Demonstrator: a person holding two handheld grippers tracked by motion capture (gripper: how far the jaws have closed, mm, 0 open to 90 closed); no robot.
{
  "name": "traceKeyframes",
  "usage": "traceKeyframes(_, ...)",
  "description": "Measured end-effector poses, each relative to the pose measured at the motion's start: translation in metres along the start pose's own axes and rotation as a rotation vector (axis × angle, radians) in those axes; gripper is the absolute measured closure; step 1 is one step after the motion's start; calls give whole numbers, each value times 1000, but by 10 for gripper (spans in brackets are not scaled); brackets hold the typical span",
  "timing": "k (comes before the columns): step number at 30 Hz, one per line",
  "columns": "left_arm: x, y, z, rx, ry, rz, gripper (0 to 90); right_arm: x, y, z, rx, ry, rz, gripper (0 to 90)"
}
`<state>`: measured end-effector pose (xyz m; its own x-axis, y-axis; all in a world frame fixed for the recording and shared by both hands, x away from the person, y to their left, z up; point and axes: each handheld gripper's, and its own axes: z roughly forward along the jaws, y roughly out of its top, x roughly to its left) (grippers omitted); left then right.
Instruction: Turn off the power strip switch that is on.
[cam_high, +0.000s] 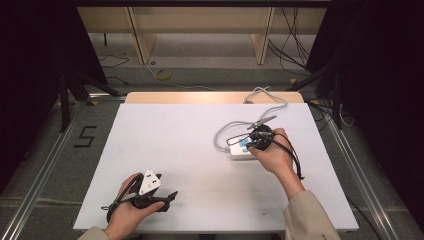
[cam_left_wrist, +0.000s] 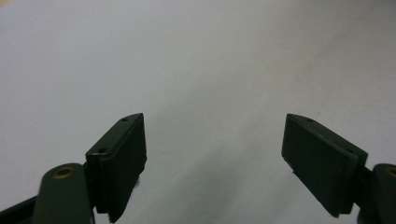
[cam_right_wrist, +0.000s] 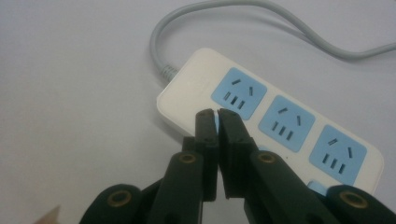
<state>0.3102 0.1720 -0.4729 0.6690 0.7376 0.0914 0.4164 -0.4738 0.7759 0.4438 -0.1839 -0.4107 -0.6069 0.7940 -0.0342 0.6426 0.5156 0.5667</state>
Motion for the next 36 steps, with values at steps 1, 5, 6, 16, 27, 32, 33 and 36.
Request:
traceKeyframes(1,0,0,0,0,0,0,220,0,-2,-1,-1,6,1,859)
traceKeyframes(5,1,0,0,1,2,-2,220,-1,-13,-5,-8,17,0,845)
traceKeyframes(6,1,0,1,2,3,-3,220,-1,-16,-6,-13,24,7,839)
traceKeyframes(16,1,-1,1,7,4,-6,219,3,-41,-16,-33,31,-4,772)
traceKeyframes(27,1,-1,1,10,6,-7,218,9,-74,-22,-112,48,-2,668)
traceKeyframes(32,1,-1,1,4,9,-10,218,13,-87,-24,-121,68,1,625)
traceKeyframes(33,1,-1,0,3,10,-9,219,14,-90,-24,-126,68,0,619)
traceKeyframes(36,2,-1,0,5,10,-6,218,16,-99,-24,-133,75,3,600)
